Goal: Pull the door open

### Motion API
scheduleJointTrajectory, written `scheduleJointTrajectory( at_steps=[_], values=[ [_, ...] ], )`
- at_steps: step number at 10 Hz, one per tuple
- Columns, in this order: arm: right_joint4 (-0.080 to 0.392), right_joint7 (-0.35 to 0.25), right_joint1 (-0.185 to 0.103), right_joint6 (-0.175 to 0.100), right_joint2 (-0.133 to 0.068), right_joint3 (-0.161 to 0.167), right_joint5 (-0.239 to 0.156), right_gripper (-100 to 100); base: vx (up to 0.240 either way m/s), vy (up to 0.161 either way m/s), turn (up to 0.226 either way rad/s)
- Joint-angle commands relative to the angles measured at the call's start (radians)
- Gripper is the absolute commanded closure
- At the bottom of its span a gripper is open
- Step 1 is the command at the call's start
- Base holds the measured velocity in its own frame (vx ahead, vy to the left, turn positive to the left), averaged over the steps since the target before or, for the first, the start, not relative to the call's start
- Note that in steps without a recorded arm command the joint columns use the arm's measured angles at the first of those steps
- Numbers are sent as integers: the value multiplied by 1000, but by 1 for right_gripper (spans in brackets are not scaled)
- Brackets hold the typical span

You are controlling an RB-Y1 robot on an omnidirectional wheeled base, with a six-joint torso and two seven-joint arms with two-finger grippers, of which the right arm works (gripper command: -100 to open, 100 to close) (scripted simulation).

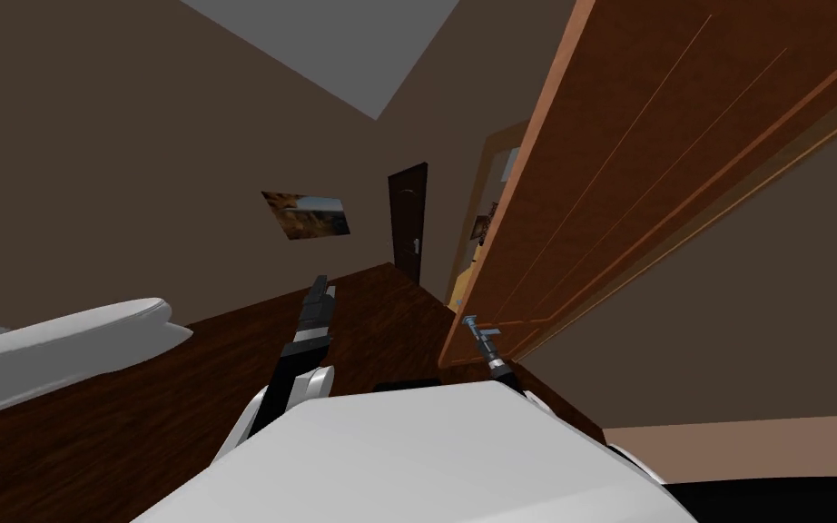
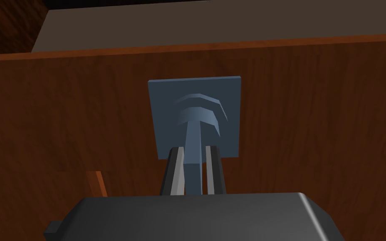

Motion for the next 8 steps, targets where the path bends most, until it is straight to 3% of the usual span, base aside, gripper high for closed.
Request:
scheduleJointTrajectory(
  at_steps=[1, 6, 7, 8],
  values=[
    [26, -11, -1, -22, -2, 6, -2, 100, -177, -73, 172],
    [94, -37, -11, -73, -25, 0, -21, 100, -169, -61, 155],
    [101, -40, -12, -79, -27, 0, -23, 100, -146, -68, 126],
    [80, -34, -5, -67, -17, 7, -17, 100, -57, -22, 43]
  ],
)
